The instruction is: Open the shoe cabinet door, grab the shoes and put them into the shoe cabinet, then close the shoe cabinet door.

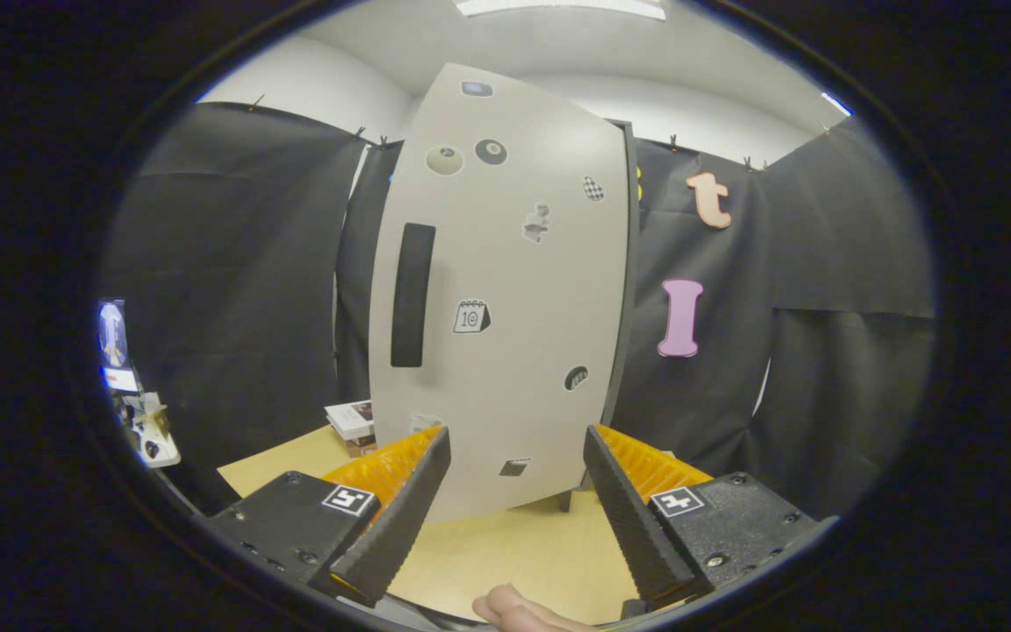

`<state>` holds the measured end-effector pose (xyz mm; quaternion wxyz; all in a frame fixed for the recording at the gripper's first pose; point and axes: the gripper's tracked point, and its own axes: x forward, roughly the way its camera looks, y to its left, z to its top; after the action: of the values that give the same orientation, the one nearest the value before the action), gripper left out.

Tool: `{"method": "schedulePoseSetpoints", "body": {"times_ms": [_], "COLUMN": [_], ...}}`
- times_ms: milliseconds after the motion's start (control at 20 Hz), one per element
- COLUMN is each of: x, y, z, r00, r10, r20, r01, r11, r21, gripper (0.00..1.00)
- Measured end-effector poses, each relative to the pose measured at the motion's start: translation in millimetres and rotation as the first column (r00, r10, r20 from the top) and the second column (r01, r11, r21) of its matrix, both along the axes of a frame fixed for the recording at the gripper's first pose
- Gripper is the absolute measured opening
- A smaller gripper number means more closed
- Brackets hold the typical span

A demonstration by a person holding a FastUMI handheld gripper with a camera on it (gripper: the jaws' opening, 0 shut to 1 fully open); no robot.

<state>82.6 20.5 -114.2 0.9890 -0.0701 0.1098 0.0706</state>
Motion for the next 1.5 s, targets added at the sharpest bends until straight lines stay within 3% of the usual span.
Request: {"method": "schedulePoseSetpoints", "body": {"times_ms": [350, 500, 900, 1050, 1500], "x": [-31.1, -50.1, -103.1, -109.9, -103.2], "y": [-45.8, -58.4, -89.9, -94.1, -71.0], "z": [14.4, 15.0, 34.5, 40.5, 29.6], "r00": [0.994, 0.99, 0.983, 0.976, 0.986], "r10": [-0.087, -0.12, -0.137, -0.15, -0.093], "r20": [0.067, 0.071, 0.126, 0.158, 0.135], "r01": [0.089, 0.117, 0.12, 0.132, 0.078], "r11": [0.996, 0.992, 0.984, 0.984, 0.991], "r21": [-0.032, 0.044, 0.132, 0.117, 0.111], "gripper": [0.99, 0.99, 0.99, 0.99, 0.99]}}
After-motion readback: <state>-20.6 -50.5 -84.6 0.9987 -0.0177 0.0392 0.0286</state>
